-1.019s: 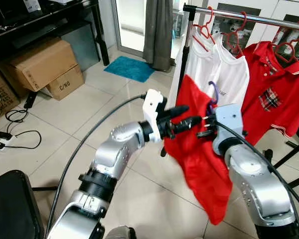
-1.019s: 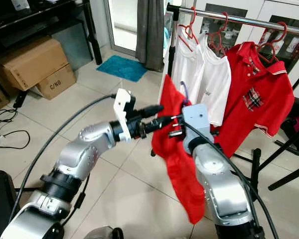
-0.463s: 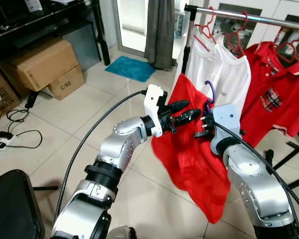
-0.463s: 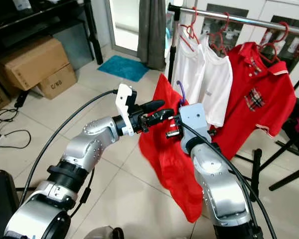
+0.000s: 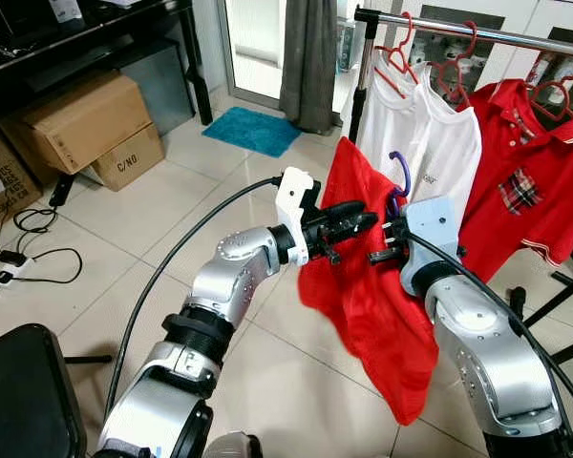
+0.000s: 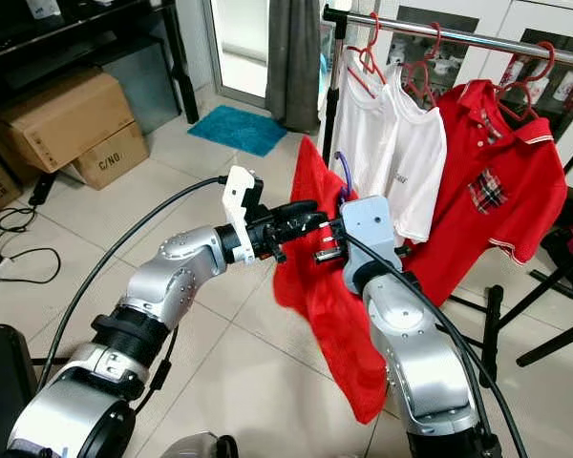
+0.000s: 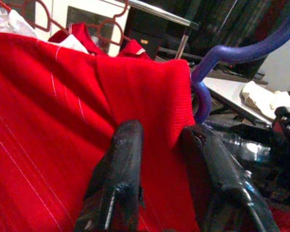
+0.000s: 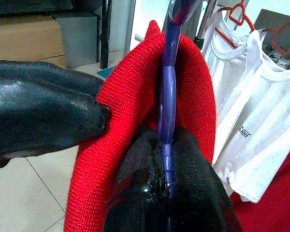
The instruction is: Hang hanger
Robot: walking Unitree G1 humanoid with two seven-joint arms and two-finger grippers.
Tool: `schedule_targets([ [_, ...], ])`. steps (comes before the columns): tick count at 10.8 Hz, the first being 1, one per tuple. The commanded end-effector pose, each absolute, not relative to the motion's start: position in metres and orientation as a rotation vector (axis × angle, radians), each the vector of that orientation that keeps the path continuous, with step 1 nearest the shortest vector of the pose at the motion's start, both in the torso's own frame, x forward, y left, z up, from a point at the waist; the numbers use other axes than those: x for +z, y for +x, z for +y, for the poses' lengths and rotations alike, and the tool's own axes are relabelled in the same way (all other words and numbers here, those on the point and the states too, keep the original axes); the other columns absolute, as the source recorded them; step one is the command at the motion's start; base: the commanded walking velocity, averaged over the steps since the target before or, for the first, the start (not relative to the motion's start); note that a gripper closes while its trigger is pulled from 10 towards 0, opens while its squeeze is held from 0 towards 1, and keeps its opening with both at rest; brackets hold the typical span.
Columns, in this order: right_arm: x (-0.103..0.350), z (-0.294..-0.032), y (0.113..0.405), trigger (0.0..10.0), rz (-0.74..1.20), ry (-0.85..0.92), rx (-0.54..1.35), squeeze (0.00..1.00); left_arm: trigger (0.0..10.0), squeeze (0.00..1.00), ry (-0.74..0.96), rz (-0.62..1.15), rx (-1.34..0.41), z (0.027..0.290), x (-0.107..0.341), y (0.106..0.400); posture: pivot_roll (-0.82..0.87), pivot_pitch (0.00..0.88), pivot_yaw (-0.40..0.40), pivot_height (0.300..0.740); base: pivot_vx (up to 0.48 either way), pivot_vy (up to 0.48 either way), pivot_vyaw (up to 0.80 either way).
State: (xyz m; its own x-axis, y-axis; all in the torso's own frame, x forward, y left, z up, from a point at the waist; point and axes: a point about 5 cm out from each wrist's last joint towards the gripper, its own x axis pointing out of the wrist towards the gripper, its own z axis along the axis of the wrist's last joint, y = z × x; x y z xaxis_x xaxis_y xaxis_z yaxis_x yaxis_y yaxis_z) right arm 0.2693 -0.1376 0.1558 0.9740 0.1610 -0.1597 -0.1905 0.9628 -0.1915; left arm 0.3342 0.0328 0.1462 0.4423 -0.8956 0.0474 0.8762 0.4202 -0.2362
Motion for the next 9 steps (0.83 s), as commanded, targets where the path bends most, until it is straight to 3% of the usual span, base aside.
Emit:
schedule_targets([
  [1,0.1679,-0.1348,0.2694,0.0,0.075,-0.212,0.188,0.0,0.0,0.0,-0.207,0.093,-1.122,0.0335,0.1477,0.3363,0.02,0.047,0.062,0.74,0.0,0.0,0.0],
  [9,0.169,-0.1345,0.2693,0.0,0.07,-0.215,0.193,0.0,0.0,0.0,-0.215,0.106,-1.193,0.031,0.1459,0.3342,0.01,0.039,0.063,0.74,0.0,0.0,0.0],
])
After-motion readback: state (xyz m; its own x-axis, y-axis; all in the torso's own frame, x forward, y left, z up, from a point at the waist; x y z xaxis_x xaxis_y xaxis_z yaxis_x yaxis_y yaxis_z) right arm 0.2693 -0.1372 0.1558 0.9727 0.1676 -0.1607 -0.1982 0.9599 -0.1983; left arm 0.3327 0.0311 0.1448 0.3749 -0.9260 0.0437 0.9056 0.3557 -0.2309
